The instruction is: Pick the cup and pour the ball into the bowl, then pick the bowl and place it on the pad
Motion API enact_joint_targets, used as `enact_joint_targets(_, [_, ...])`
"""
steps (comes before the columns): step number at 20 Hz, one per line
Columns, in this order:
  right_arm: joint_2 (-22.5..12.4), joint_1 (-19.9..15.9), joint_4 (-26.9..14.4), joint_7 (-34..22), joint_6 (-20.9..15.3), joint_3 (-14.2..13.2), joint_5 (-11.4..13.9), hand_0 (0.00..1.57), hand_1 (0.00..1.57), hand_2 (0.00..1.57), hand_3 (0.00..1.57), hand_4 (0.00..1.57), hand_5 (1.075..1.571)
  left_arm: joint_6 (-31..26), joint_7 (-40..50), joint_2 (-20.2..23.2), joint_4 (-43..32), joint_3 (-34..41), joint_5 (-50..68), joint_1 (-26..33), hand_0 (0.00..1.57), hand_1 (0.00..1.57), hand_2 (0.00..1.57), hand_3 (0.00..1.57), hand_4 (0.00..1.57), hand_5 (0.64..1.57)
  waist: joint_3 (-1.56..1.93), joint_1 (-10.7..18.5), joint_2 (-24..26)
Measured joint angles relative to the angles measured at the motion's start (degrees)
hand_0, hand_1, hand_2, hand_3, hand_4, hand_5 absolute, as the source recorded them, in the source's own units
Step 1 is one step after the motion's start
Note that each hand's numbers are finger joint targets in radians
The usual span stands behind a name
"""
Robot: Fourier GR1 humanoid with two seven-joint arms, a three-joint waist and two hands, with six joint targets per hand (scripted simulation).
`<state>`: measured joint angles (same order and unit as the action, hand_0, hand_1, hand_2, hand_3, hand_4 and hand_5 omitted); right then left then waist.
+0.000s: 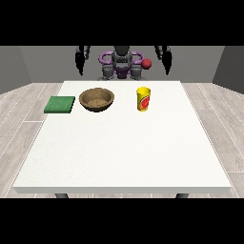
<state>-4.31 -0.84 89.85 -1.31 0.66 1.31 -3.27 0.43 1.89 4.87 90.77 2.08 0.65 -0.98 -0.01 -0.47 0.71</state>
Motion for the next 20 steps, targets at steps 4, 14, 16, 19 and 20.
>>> enact_joint_targets(4, [-1.2, -0.3, 2.7, -2.3, 0.0, -0.4, 0.0, 0.00, 0.00, 0.00, 0.00, 0.00, 1.568, -0.2, 2.2, 1.2, 2.8, 0.2, 0.1, -0.6, 0.00, 0.00, 0.00, 0.00, 0.00, 1.524, 0.04, -0.3, 7.3])
enact_joint_targets(14, [-1.6, 3.2, 3.5, 2.9, 0.7, -5.4, -3.8, 0.00, 0.00, 0.00, 0.00, 0.00, 1.566, 6.4, -0.9, -3.9, 12.0, -13.8, 5.7, 6.3, 0.00, 0.00, 0.00, 0.00, 0.00, 1.490, 0.03, 1.2, 11.5])
enact_joint_targets(16, [-1.9, 2.9, 4.2, 3.3, 1.0, -6.2, -4.2, 0.00, 0.00, 0.00, 0.00, 0.00, 1.564, 5.7, -2.7, -3.5, 13.3, -13.8, 5.4, 6.9, 0.00, 0.00, 0.00, 0.00, 0.00, 1.467, 0.03, 1.3, 9.3])
enact_joint_targets(19, [-1.3, 0.6, 3.2, 5.3, 0.7, -6.2, -3.7, 0.00, 0.00, 0.00, 0.00, 0.00, 1.563, 6.2, -3.2, -3.7, 13.3, -14.0, 3.4, 4.0, 0.00, 0.00, 0.00, 0.00, 0.00, 1.402, 0.02, 1.5, 5.5])
enact_joint_targets(20, [-0.8, -0.2, 2.9, 5.8, 0.5, -5.5, -3.2, 0.00, 0.00, 0.00, 0.00, 0.00, 1.562, 6.5, -3.5, -3.7, 12.7, -13.4, 2.7, 2.2, 0.00, 0.00, 0.00, 0.00, 0.00, 1.384, 0.02, 1.2, 4.0])
